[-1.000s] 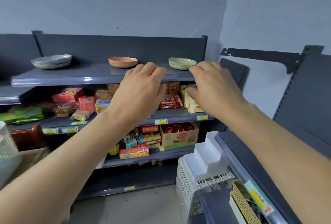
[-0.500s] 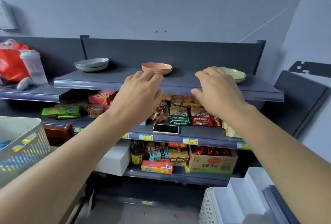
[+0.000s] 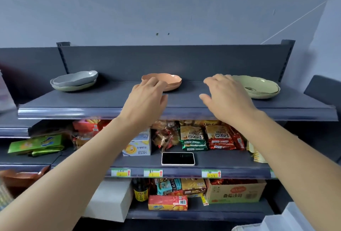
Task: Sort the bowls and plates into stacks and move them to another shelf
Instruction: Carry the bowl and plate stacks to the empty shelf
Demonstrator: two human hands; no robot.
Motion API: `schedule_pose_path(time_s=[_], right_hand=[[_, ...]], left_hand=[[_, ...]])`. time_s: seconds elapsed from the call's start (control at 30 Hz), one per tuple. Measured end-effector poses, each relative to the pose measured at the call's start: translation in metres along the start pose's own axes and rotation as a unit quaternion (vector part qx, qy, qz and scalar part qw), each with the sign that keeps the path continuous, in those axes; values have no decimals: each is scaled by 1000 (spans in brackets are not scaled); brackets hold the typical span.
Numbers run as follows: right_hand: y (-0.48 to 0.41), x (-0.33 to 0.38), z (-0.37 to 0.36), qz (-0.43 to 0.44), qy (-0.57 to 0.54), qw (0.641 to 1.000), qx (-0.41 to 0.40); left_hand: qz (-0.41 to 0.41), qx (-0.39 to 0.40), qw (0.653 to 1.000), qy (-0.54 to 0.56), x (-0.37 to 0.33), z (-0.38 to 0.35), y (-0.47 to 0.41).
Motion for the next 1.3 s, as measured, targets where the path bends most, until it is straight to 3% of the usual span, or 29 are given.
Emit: schedule_pose_path(time_s=[0.3, 0.7, 0.87, 1.07, 1.17, 1.3], right_hand=[[-67, -62, -64, -81, 14, 996, 32], [-136, -240, -129, -235, 0, 970, 53], [-146, -306, -161, -325, -21, 943, 69], [-143, -352, -193, -440, -64, 885, 138], [-144, -358, -205, -472, -139, 855, 167], [-148, -356, -207, -501, -229, 824, 132]], left_hand=[[-82, 22, 994, 71, -20, -89, -85], [-177, 28, 978, 109, -126, -199, -204], [-191, 44, 974, 117, -151, -234, -230], [-183, 57, 973, 129, -156, -257, -245], [-171, 60, 974, 133, -148, -262, -248], [-152, 65, 978, 131, -132, -262, -249]])
Point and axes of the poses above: each hand's wrist, its own y-axis away from the middle knuckle, its own z-axis out of the back of the hand, x = y × z, the point moved 9 cm from there along -y, towards the middle knuckle, and after that the axes turned 8 degrees about -z, right-handed, at the moved point
